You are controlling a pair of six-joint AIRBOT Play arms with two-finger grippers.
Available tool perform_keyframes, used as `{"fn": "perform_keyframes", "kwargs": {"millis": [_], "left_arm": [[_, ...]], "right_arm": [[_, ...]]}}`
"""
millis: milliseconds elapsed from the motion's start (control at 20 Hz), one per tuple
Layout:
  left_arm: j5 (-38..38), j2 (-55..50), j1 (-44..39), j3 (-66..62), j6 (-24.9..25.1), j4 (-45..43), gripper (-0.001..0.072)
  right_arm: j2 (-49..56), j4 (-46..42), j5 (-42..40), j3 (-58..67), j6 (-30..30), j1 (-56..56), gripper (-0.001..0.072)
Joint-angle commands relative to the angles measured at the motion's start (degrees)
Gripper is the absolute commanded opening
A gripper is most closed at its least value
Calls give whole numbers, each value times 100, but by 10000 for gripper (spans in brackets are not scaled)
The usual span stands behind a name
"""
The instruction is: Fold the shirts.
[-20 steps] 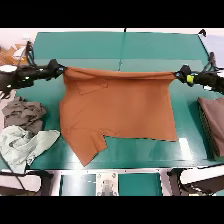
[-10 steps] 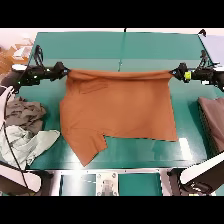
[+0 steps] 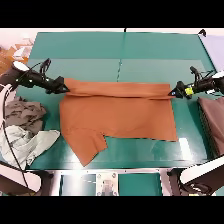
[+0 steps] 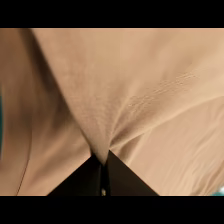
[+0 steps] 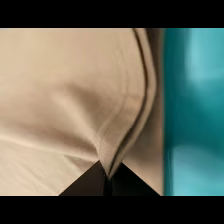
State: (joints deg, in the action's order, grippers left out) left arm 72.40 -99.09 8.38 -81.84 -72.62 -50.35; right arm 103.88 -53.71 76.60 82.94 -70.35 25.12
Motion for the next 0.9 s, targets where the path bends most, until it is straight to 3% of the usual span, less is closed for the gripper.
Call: {"fn": "perform_keyframes", "kwargs": {"millis": [0, 300, 650, 700, 750, 800, 850], "left_arm": [[525, 4, 70, -39, -256, -498, 24], [817, 2, 116, -142, -306, -546, 24], [540, -4, -278, 79, -455, -1032, 26], [496, -4, -310, 76, -553, -1025, 65], [531, -2, -328, 61, -671, -1012, 443], [638, -2, -315, 20, -907, -1021, 599], [820, -2, -278, -48, -1010, -1025, 554]], "right_arm": [[-59, -256, -37, -341, -85, 7, 9], [-61, -286, -46, -361, -127, 2, 9], [-68, -299, 149, -361, -216, -4, 29], [-83, -343, 184, -358, -310, -4, 115], [-109, -413, 264, -356, -323, 0, 184], [-170, -511, 393, -354, -321, 24, 192], [-271, -702, 496, -356, -415, 44, 192]]}}
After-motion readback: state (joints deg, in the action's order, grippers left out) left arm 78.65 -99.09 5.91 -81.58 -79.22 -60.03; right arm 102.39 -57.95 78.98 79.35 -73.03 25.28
